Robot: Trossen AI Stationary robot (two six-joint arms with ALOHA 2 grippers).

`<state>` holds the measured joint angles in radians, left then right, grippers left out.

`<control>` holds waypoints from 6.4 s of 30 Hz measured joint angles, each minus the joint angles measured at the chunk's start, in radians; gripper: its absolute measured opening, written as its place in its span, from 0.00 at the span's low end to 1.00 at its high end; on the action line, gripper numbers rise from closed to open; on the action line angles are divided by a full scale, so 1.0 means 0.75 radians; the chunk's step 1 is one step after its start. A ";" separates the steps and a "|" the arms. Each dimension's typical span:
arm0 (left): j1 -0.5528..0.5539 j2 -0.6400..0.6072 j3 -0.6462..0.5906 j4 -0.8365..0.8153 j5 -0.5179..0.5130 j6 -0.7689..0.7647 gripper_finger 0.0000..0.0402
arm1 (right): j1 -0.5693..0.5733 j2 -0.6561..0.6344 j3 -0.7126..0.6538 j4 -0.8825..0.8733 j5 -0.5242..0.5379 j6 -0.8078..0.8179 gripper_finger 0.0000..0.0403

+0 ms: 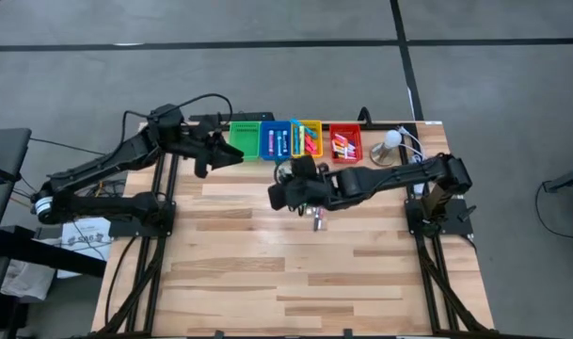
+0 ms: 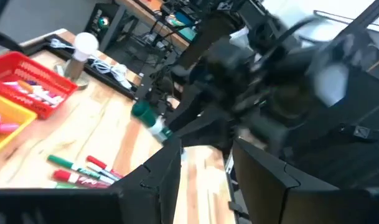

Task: Pick & Place Markers
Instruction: Put the dark green dry erase marker into the blue basket

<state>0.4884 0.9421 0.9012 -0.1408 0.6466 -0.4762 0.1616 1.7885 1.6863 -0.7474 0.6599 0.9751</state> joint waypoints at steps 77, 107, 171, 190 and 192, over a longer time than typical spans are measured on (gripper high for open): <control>-0.242 0.283 -0.001 0.571 -0.160 -0.108 0.17 | 0.019 -0.001 0.169 0.250 -0.104 -0.368 0.24; -0.034 0.283 -0.001 0.545 -0.138 -0.094 0.19 | 0.197 -0.001 0.168 -0.259 -0.249 -0.008 0.59; 0.299 1.158 0.193 0.428 -0.260 0.340 0.28 | -0.063 -0.001 0.165 -0.930 -0.042 -0.095 0.58; 0.279 1.148 0.192 0.364 -0.263 0.382 0.43 | 0.051 -0.001 0.165 -0.722 -0.042 -0.152 0.58; 0.279 1.131 0.192 0.357 -0.263 0.383 0.43 | 0.052 -0.001 0.165 -0.722 -0.042 -0.148 0.58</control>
<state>0.6975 1.7902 1.0451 0.1271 0.4493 -0.1891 0.2005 1.7878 1.8099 -1.2888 0.6281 0.8639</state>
